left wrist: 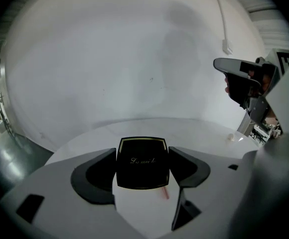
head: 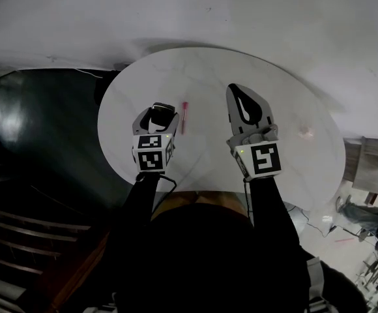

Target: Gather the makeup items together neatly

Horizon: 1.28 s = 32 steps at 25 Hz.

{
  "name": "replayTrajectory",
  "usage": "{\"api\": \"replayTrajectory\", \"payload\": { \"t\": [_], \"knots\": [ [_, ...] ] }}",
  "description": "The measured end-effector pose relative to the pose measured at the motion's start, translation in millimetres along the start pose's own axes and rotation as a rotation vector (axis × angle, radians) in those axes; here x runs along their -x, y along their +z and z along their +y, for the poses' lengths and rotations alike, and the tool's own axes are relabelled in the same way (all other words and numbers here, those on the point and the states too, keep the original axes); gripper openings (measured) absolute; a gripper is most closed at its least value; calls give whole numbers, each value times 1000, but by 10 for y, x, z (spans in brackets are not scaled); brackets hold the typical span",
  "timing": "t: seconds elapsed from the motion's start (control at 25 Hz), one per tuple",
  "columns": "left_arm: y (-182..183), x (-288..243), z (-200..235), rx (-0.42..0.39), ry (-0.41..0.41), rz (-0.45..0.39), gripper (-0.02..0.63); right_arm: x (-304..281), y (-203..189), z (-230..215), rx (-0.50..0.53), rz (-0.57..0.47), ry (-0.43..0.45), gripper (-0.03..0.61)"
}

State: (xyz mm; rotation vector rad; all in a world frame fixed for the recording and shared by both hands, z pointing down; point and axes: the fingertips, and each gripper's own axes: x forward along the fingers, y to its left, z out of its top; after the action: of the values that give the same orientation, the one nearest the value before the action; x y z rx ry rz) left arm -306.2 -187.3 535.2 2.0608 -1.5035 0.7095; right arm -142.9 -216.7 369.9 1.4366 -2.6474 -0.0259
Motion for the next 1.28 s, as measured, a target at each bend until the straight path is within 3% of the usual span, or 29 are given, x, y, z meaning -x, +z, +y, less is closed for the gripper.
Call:
{"api": "replayTrajectory", "payload": {
  "t": [0.28,0.48,0.64,1.04,1.28],
  "knots": [
    [-295,-325,155,32,-7,91,345,-33,-52,-9,7,32,-34,28],
    [-435,-505,210,123,-24,136,345,-19,-124,-48,11,63,-57,28],
    [-540,-588,260,124,-4,169,345,-4,-132,-48,16,80,-64,28],
    [-679,-658,308,155,44,189,345,-8,-181,-9,34,101,-48,28],
    [-673,-664,299,135,55,168,345,-52,-65,40,16,44,-38,28]
  ]
}}
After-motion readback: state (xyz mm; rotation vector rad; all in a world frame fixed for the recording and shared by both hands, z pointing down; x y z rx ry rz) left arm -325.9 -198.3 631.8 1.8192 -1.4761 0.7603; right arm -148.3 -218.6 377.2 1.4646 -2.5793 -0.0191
